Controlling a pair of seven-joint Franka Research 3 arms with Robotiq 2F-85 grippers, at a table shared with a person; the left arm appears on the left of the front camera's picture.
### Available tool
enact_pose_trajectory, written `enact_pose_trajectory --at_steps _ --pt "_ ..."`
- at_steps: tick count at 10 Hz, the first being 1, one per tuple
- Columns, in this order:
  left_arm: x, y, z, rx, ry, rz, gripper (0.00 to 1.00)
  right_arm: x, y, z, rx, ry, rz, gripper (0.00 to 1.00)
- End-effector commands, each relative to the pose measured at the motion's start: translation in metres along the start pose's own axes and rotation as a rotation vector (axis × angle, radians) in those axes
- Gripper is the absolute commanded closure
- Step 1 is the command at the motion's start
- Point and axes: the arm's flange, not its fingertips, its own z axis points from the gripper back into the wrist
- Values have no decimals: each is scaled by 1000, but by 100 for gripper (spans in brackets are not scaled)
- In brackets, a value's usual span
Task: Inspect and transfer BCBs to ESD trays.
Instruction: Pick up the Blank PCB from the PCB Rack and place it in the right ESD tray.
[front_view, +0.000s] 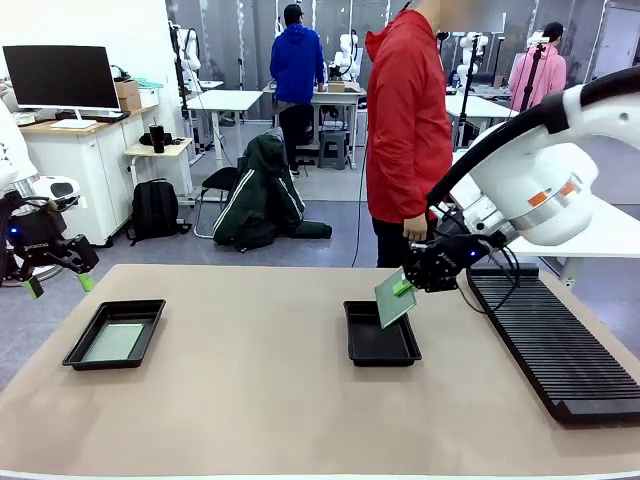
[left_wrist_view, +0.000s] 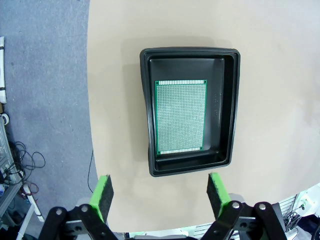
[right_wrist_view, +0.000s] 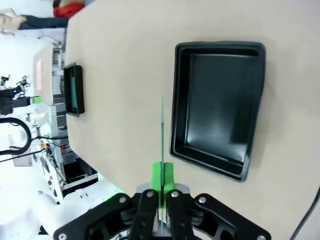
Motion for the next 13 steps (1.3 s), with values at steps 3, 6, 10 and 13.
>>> enact_pose_trajectory --at_steps 3,6,10,13 --pt "0 1 -1 2 -3 -4 0 16 -24 -42 68 -9 14 98" --pt "0 1 -1 2 -3 -4 0 23 -44 -64 79 -29 -20 98" --pt "0 1 -1 2 -3 -4 0 26 -56 -93 101 -8 -29 98" --pt "0 1 -1 2 -3 -4 0 28 -57 -105 80 -14 -49 98"
